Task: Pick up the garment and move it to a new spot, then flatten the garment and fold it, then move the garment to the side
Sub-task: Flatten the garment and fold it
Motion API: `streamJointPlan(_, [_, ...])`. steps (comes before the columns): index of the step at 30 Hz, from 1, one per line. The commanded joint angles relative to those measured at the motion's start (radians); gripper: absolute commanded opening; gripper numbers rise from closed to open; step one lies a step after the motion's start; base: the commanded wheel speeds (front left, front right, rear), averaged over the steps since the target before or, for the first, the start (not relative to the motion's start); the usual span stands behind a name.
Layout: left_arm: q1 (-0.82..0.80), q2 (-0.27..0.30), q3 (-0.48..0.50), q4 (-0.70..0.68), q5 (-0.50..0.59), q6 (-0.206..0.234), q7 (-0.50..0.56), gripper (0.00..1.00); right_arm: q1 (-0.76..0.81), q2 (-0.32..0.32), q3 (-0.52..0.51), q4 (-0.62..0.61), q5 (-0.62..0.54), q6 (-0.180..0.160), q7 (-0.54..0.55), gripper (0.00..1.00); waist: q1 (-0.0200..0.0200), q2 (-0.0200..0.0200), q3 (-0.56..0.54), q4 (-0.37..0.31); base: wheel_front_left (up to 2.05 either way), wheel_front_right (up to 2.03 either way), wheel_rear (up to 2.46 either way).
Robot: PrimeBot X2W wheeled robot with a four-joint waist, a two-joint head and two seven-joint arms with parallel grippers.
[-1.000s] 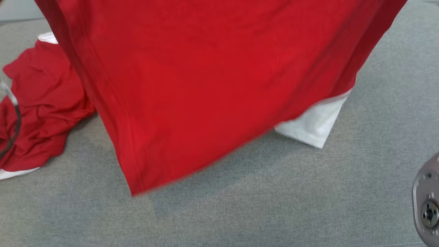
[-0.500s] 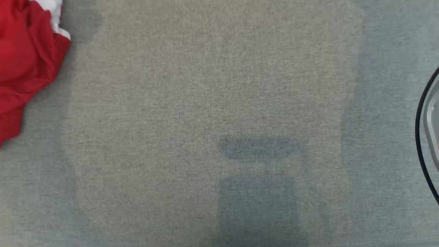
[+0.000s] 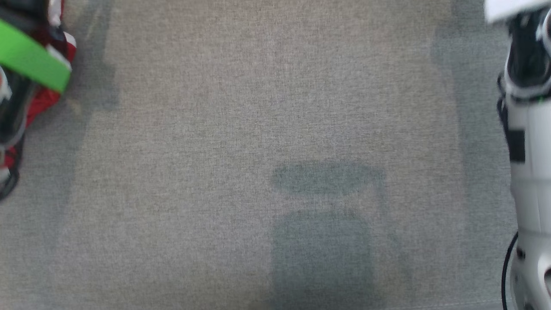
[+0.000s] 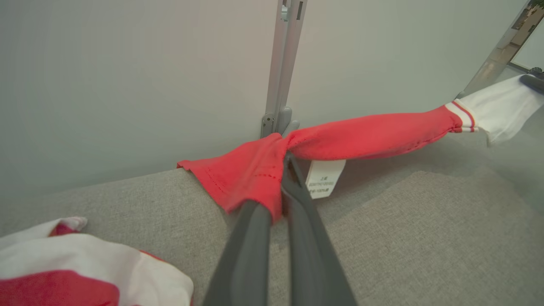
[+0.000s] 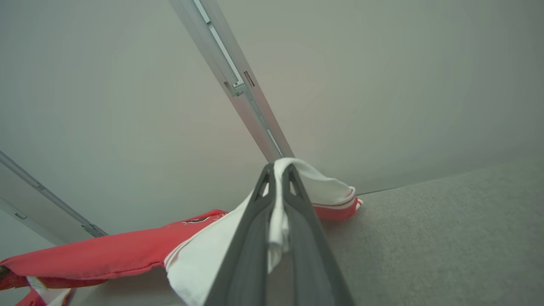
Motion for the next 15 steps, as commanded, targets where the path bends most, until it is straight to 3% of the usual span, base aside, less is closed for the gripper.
streamJointPlan(1, [0.107,0.039,-0.039,-0.039,-0.028,-0.002,-0.021,0.0,0.139,-0.029,0.003,-0.053,0.02,0.0,0.012,0.0,-0.0004,0.0,-0.1,-0.021,0.0,0.0,0.0])
streamJointPlan(6, [0.296,0.084,-0.112,-0.065,-0.027,-0.003,-0.048,0.0,0.421,-0.055,0.023,-0.142,0.051,0.0,0.034,0.0,-0.0004,0.0,-0.159,-0.018,0.0,0.0,0.0])
streamJointPlan(11, [0.449,0.043,-0.147,-0.058,-0.006,0.003,-0.063,0.0,0.655,-0.067,0.015,-0.194,0.061,0.0,0.015,0.0,-0.0004,0.0,-0.223,-0.005,0.0,0.0,0.0])
streamJointPlan(15, [0.556,0.034,-0.171,-0.08,0.023,0.032,-0.066,0.0,0.778,-0.073,0.004,-0.202,0.064,0.0,0.0,0.0,-0.0004,0.0,-0.269,-0.005,0.0,0.0,0.0])
